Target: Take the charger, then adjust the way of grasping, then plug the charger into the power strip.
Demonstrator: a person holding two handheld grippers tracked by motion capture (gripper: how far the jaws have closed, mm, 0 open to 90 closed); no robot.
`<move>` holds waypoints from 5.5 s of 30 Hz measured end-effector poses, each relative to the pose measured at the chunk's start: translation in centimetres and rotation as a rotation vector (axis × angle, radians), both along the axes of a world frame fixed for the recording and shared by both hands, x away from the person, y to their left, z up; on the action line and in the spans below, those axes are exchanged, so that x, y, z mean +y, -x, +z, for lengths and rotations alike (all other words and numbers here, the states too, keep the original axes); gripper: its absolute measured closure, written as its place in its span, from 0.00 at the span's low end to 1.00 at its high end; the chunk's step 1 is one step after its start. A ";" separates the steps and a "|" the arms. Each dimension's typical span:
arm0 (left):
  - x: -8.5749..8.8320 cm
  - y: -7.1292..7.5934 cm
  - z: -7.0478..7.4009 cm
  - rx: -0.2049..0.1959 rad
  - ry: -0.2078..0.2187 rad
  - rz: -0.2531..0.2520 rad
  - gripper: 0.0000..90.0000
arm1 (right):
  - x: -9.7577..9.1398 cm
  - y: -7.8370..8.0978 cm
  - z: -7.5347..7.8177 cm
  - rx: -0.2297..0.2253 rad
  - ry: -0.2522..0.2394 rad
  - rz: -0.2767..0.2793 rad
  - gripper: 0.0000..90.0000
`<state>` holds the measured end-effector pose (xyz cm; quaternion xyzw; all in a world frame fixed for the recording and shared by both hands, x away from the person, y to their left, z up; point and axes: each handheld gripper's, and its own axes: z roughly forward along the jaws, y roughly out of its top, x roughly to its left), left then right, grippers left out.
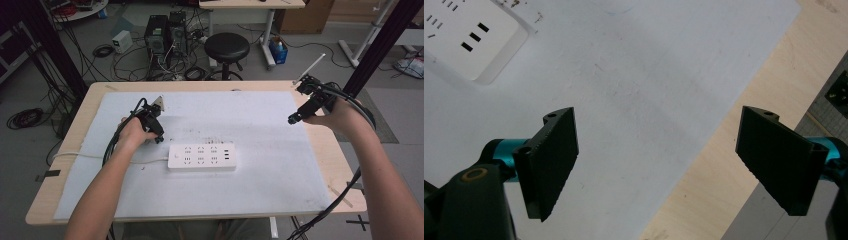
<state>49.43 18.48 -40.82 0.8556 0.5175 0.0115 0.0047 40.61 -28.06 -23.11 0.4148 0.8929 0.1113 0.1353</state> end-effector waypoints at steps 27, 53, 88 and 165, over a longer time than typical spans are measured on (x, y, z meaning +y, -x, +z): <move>0.3 3.6 14.6 -0.151 0.073 -0.132 0.45 | 0.5 -0.2 0.8 0.032 -0.019 -0.119 0.19; -9.8 8.5 17.9 -0.356 0.445 -0.865 0.46 | 1.6 1.2 1.0 0.333 -0.597 -0.310 0.19; -18.0 12.3 17.8 -0.689 0.398 -1.135 0.47 | 8.7 1.1 -0.7 0.426 -0.890 -0.153 0.67; 3.6 11.7 12.7 -0.089 0.117 -0.438 0.18 | 23.6 -1.2 -10.7 0.219 0.254 0.813 0.69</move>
